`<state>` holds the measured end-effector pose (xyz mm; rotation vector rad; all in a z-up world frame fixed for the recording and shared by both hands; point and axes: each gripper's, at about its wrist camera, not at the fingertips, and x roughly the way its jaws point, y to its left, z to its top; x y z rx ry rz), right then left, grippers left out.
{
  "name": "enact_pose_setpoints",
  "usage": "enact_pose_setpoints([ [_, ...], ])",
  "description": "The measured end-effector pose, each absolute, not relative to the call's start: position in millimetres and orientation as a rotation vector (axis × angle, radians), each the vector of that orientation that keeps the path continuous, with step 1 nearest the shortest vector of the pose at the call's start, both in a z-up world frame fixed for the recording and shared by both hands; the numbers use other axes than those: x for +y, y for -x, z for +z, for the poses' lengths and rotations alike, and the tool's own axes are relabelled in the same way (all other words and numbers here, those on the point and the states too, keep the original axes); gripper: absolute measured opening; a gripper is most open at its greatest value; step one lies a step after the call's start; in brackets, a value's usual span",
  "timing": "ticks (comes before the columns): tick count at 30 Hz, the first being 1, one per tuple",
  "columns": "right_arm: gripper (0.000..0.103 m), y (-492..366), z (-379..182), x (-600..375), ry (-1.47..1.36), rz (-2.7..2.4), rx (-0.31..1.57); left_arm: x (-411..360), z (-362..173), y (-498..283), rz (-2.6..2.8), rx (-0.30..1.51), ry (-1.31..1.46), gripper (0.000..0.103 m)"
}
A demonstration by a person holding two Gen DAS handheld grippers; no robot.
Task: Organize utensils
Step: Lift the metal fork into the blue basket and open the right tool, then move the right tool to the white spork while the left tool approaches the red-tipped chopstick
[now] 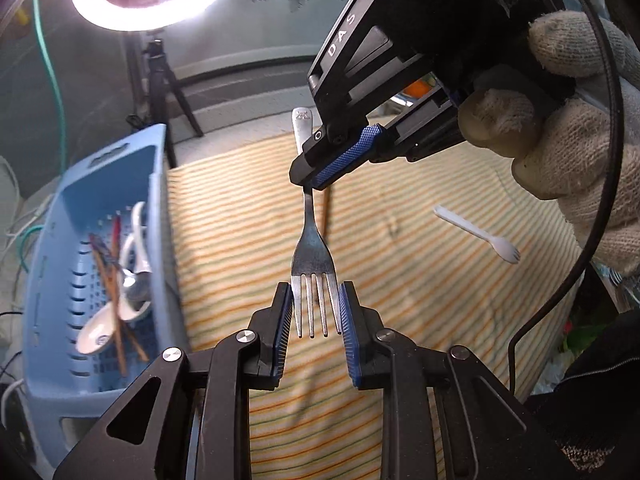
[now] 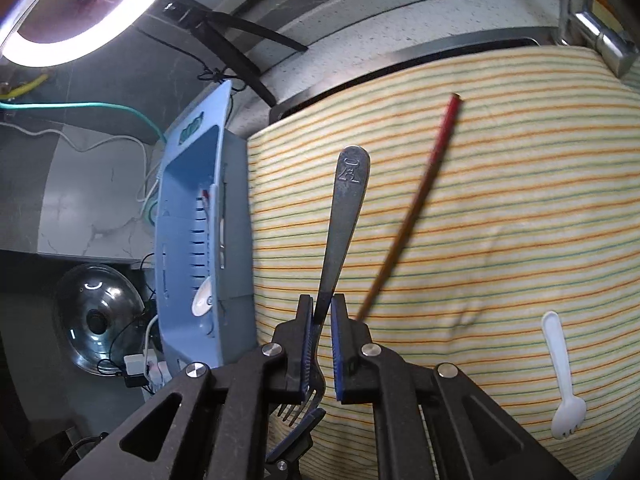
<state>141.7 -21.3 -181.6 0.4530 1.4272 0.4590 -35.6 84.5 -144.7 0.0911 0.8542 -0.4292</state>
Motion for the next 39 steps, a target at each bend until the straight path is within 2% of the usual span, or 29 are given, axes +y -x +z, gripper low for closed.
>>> enact_pose_setpoints([
  [8, 0.006, -156, -153, 50, -0.385, 0.584, 1.404, 137, -135, 29, -0.306, 0.827, -0.056, 0.022],
  [20, 0.005, -171, -151, 154, -0.268, 0.709, 1.415, 203, -146, 11, -0.161, 0.851, 0.016, 0.021],
  [25, 0.003, -177, -158, 180, -0.236, 0.730, 1.430, 217, -153, 6, -0.100, 0.883, 0.026, 0.015],
  [26, 0.003, -178, -160, 184, -0.229, 0.732, 1.430, 219, -153, 6, -0.097, 0.886, 0.031, 0.010],
  [29, 0.003, -179, -162, 193, -0.209, 0.747, 1.427, 225, -154, 4, -0.094, 0.899, 0.047, 0.010],
  [33, 0.007, -179, -159, 200, -0.159, 0.761, 1.413, 229, -154, 2, -0.075, 0.915, 0.067, 0.010],
  [36, 0.018, -179, -155, 197, -0.139, 0.763, 1.392, 232, -151, 4, -0.064, 0.910, 0.078, 0.012],
  [39, 0.020, -177, -151, 189, -0.121, 0.768, 1.373, 231, -149, 6, -0.064, 0.909, 0.083, 0.012],
])
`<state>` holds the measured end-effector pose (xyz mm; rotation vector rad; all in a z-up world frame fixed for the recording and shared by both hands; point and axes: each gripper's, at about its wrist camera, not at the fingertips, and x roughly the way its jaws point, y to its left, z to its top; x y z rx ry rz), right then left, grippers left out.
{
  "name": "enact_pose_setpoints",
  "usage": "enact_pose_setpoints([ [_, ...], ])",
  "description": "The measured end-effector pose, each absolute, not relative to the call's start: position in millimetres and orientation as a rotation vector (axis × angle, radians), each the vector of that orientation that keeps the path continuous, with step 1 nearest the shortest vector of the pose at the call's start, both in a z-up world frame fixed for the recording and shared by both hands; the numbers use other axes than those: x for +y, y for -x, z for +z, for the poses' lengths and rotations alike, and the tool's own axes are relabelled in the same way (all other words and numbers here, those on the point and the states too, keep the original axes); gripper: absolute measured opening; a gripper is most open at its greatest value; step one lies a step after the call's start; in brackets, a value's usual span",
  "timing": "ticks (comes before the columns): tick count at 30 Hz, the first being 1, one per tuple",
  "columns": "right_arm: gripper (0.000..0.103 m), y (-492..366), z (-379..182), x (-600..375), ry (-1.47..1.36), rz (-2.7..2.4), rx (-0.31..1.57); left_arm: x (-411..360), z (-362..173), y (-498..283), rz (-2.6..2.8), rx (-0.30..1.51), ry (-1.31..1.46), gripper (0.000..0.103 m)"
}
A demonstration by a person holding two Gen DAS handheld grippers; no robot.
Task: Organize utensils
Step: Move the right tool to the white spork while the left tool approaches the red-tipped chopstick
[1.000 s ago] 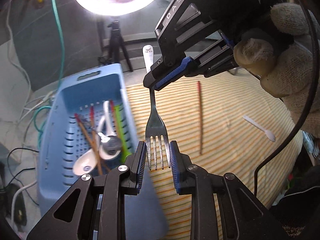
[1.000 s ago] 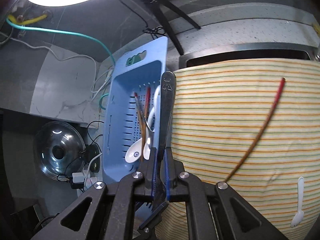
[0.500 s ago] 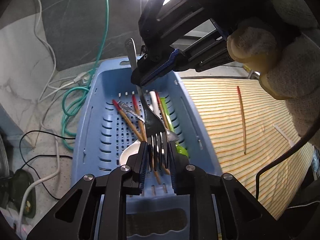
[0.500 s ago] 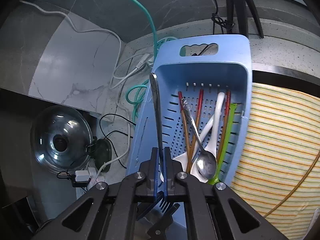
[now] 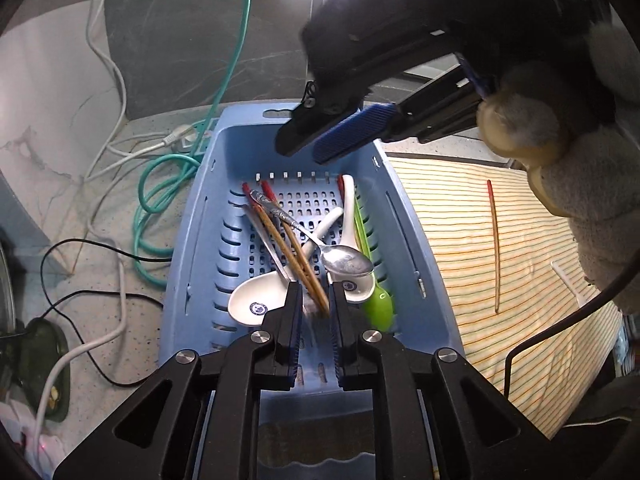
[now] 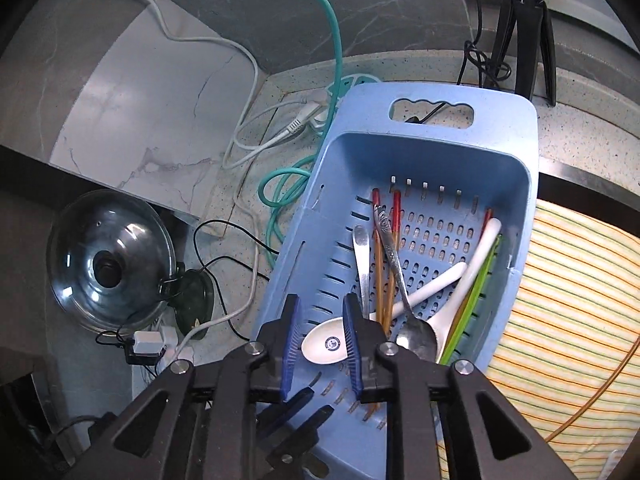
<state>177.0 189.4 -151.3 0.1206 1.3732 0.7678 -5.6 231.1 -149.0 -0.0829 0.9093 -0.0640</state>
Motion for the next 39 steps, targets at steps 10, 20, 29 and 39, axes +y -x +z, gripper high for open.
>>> enact_pose_setpoints([
  [10, 0.026, -174, -135, 143, -0.104, 0.744, 1.303, 219, -135, 11, -0.045, 0.898, 0.093, 0.012],
  [20, 0.031, -166, -112, 78, -0.069, 0.690, 1.194, 189, -106, 19, -0.028, 0.866, 0.047, 0.021],
  [29, 0.048, -151, -84, 15, 0.021, 0.659, 1.055, 157, -92, 17, -0.061, 0.865, -0.005, 0.022],
  [39, 0.061, -133, -87, -94, 0.067, 0.514, 1.030, 107, -105, -10, -0.215, 0.907, -0.029, 0.022],
])
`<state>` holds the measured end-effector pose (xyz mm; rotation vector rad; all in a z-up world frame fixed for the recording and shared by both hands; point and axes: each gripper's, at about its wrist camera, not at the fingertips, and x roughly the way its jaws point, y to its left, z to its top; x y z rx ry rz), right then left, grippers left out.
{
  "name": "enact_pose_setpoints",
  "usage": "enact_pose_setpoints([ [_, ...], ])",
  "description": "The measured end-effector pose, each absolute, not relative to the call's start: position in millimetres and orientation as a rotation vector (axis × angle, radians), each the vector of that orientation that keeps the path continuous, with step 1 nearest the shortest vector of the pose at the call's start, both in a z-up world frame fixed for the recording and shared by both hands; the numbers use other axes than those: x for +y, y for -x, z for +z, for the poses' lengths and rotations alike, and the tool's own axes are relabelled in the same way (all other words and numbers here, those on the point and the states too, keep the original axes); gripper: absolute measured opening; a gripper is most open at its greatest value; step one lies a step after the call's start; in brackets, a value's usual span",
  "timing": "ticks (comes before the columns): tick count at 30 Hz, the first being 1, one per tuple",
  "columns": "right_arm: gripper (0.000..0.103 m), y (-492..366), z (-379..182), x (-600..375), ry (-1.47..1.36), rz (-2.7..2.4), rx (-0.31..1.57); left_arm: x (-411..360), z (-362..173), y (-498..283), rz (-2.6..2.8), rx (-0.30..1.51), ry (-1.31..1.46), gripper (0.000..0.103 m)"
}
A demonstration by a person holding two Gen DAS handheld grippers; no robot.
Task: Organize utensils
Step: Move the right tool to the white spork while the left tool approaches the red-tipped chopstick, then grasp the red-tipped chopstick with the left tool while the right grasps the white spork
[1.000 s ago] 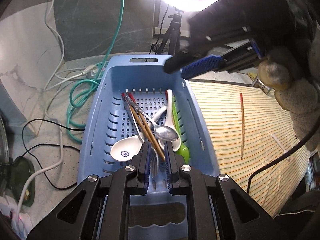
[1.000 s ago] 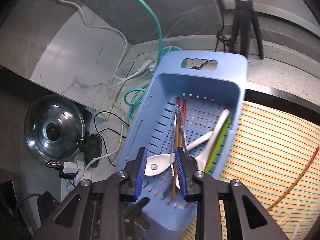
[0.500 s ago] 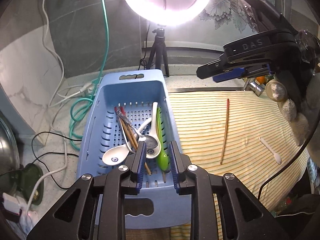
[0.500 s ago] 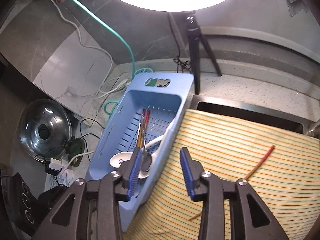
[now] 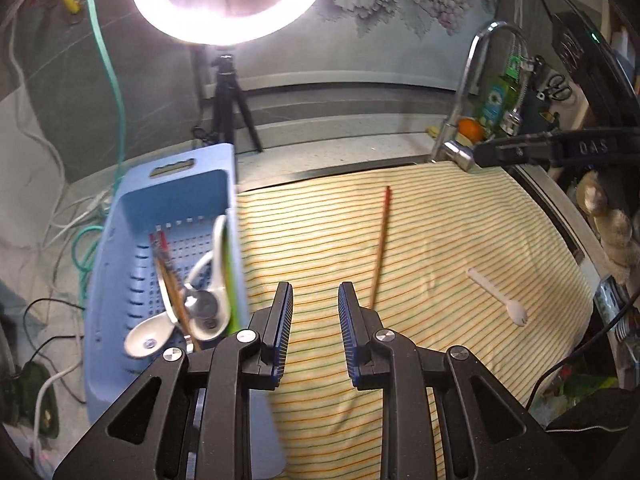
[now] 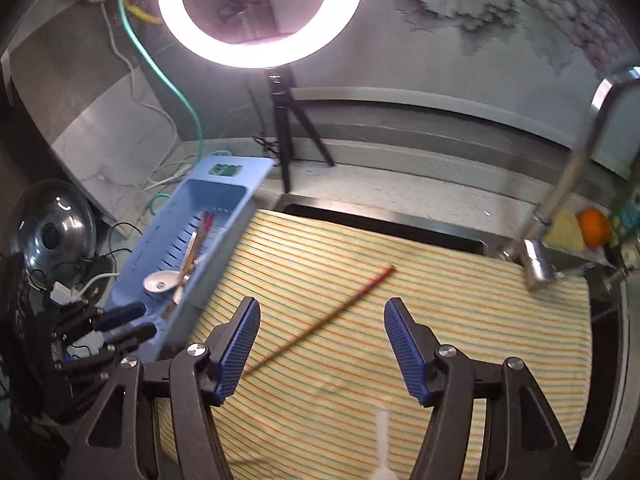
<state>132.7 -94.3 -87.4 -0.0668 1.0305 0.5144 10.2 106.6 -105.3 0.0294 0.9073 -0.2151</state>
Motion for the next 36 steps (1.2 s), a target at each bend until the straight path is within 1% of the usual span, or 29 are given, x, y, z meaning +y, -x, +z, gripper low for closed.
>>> enact_pose_setpoints([
  [5, 0.061, -123, -117, -143, 0.030, 0.429, 1.098, 75, -121, -29, -0.303, 0.959, -0.064, 0.022],
  [14, 0.060, -94, -171, -165, 0.034, 0.389, 1.209, 38, -157, -77, -0.407, 1.089, -0.066, 0.022],
  [17, 0.057, -91, -185, -163, 0.040, 0.394, 1.244, 30, -169, -95, -0.421, 1.133, -0.078, 0.022],
  [21, 0.048, -91, -200, -159, 0.048, 0.407, 1.294, 21, -180, -111, -0.424, 1.171, -0.120, 0.022],
  [25, 0.046, -91, -208, -150, 0.089, 0.433, 1.315, 16, -187, -122, -0.412, 1.191, -0.154, 0.022],
  [33, 0.045, -91, -215, -133, 0.224, 0.435, 1.323, 7, -200, -130, -0.405, 1.221, -0.201, 0.021],
  [34, 0.042, -91, -215, -132, 0.237, 0.436, 1.323, 6, -200, -131, -0.406, 1.219, -0.203, 0.020],
  [35, 0.039, -91, -215, -131, 0.250, 0.433, 1.323, 6, -200, -131, -0.405, 1.217, -0.206, 0.014],
  [36, 0.034, -92, -216, -131, 0.259, 0.430, 1.323, 6, -200, -131, -0.403, 1.216, -0.211, 0.011],
])
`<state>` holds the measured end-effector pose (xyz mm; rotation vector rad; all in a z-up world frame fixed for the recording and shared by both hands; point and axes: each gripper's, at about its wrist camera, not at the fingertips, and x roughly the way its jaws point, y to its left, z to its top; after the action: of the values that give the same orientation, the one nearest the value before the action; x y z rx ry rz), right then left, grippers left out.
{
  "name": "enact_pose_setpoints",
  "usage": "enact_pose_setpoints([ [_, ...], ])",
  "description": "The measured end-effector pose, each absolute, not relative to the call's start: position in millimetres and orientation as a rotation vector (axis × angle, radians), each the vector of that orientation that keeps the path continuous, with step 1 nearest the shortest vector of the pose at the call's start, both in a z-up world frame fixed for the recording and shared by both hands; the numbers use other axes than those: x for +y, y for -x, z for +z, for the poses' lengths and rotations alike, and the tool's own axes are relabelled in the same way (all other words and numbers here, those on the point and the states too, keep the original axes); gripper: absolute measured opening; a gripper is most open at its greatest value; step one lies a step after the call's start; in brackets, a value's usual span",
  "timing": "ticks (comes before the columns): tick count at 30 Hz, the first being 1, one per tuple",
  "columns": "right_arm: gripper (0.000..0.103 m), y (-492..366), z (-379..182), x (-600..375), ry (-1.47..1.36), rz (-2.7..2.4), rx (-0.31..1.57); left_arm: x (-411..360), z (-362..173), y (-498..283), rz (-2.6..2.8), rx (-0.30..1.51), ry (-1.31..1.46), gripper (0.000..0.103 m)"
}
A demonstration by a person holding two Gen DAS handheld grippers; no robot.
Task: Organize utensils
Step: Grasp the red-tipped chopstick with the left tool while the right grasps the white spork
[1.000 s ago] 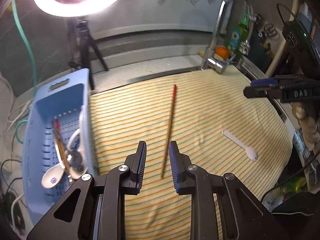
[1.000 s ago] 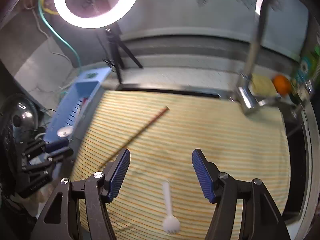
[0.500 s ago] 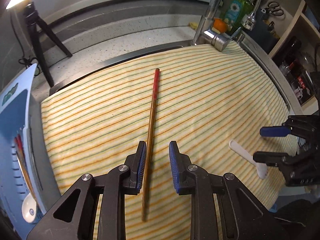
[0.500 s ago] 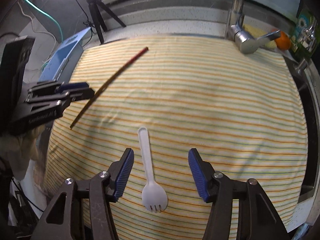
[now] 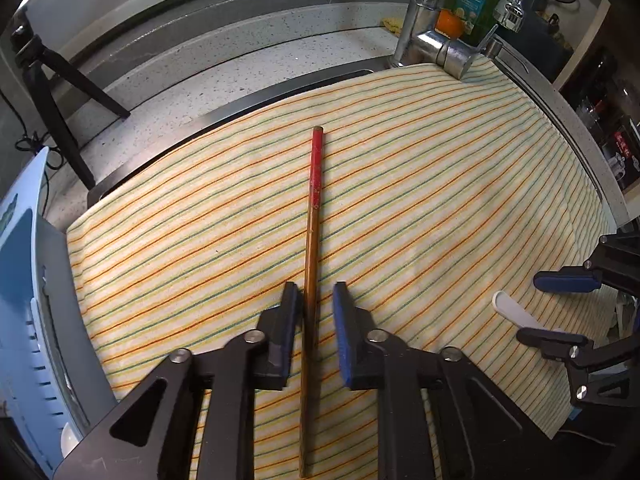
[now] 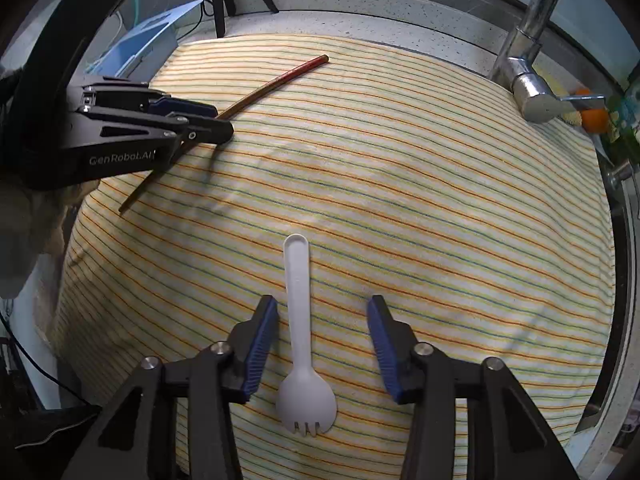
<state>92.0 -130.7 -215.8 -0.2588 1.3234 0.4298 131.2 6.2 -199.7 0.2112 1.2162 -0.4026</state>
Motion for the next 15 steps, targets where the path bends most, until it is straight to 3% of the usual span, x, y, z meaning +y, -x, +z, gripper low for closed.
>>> enact_pose_setpoints([
  [6, 0.011, -97, -215, -135, 0.225, 0.431, 1.333, 9, -200, -130, -0.392, 1.208, -0.197, 0.005],
  [15, 0.010, -103, -216, -149, 0.086, 0.426, 1.335, 21, -199, -105, -0.375, 1.194, -0.097, 0.005],
])
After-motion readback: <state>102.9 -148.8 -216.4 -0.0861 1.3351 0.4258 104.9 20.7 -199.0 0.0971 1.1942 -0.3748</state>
